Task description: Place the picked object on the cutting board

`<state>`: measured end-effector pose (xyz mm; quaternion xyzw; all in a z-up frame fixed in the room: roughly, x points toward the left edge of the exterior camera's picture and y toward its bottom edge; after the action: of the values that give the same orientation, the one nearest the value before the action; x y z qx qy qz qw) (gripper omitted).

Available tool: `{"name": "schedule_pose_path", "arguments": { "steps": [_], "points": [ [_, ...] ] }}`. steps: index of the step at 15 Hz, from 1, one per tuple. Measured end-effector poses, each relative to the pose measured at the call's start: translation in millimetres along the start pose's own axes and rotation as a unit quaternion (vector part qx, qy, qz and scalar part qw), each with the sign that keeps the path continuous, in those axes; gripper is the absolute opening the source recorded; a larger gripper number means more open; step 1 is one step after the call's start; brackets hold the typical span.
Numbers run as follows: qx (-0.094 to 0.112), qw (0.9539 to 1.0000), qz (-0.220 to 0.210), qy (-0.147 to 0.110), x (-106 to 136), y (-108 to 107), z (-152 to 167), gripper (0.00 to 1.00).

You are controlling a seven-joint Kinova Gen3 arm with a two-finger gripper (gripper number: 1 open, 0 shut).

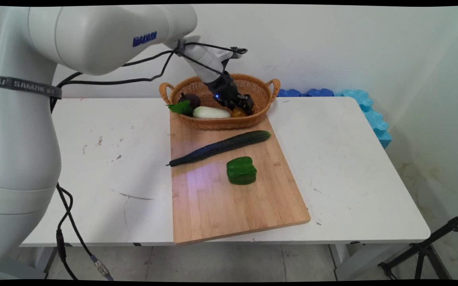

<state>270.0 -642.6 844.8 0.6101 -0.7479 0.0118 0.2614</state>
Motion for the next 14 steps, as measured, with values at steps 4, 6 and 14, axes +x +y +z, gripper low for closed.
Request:
{"name": "schedule_pose_path", "arguments": {
  "steps": [4,6,14],
  "points": [
    [-0.004,0.9999,0.005,0.008,1.7,4.3,-3.8,0.0],
    [-0.006,0.9997,0.015,0.017,4.1,8.7,-9.2,0.0],
    [-0.003,0.9942,0.093,0.054,1.7,27.2,-58.4,0.0]
  ]
}}
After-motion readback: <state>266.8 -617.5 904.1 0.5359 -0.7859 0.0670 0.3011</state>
